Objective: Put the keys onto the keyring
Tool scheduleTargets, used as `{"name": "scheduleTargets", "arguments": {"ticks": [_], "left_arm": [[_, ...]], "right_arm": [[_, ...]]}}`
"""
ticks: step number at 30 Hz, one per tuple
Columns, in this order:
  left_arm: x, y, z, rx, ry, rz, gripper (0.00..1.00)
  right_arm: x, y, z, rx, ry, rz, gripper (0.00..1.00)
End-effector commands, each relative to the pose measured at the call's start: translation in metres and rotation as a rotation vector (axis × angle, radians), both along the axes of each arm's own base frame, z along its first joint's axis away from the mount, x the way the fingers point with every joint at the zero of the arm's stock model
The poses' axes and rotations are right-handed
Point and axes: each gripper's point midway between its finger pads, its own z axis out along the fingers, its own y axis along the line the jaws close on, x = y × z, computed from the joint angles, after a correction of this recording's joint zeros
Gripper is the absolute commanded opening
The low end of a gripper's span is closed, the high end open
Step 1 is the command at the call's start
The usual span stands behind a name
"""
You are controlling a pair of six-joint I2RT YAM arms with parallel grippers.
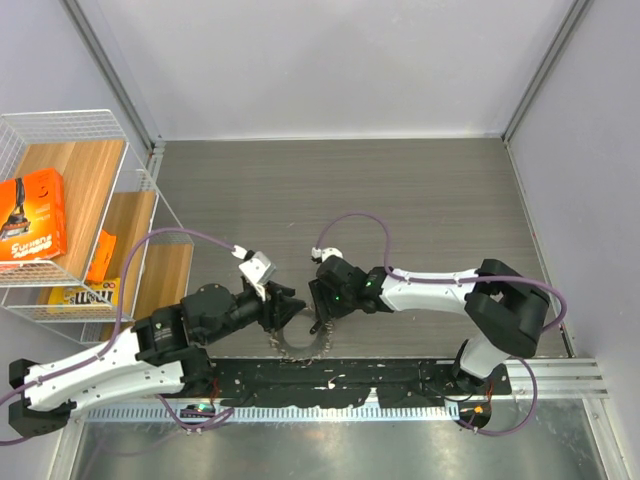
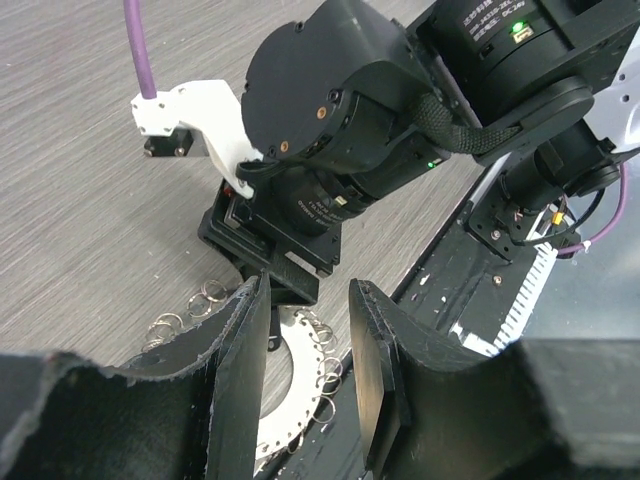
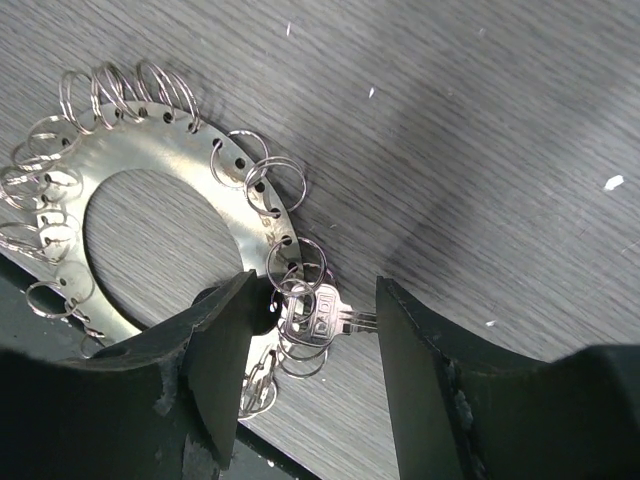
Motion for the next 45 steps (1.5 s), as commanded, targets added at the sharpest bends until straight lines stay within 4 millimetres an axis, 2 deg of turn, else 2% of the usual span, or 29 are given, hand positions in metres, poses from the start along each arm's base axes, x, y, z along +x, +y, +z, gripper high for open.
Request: {"name": "scheduleTargets", "arguments": {"ticks": [1,7,13,15,17,22,27,36,45], "left_arm": [[0.005,0.000,0.019,-0.054,-0.040,0.016,0.43],[0.004,0.002,0.020,-0.053,-0.043,0.017,0.43],[0.004,0.002,0.022,-0.056,-0.046,0.013,0.43],[0.003,0.002,0.024,-0.061,-0.048,0.010,0.43],[0.003,0.002,0.025,-0.060,-0.050,0.010,0.43],[0.002,0.004,0.028,-0.069,-0.053,0.010,0.43],[0.003,0.005,0.030,-0.074,-0.057,0.013,0.43],[-0.001,0.003,0.042,-0.094,-0.063,-0.013,0.43],[-0.010,0.009,0.062,-0.159,-0.081,-0.044,0.43]], "right_arm": [[0.000,0.004,0.004,-0.030,-0.019,0.037,0.56],[-0.010,0.001,0.001,-0.073,-0.019,0.071,0.54],[-0.019,0.003,0.010,-0.071,-0.030,0.094,0.48],[-0.021,0.004,0.014,-0.068,-0.031,0.097,0.42],[-0.022,0.005,0.018,-0.067,-0.038,0.100,0.32],[-0.021,0.003,0.026,-0.069,-0.053,0.095,0.22],[-0.023,0.005,0.039,-0.059,-0.073,0.099,0.06],[-0.027,0.008,0.092,0.031,-0.110,0.138,0.06],[-0.040,0.006,0.176,0.217,-0.178,0.209,0.06]]}}
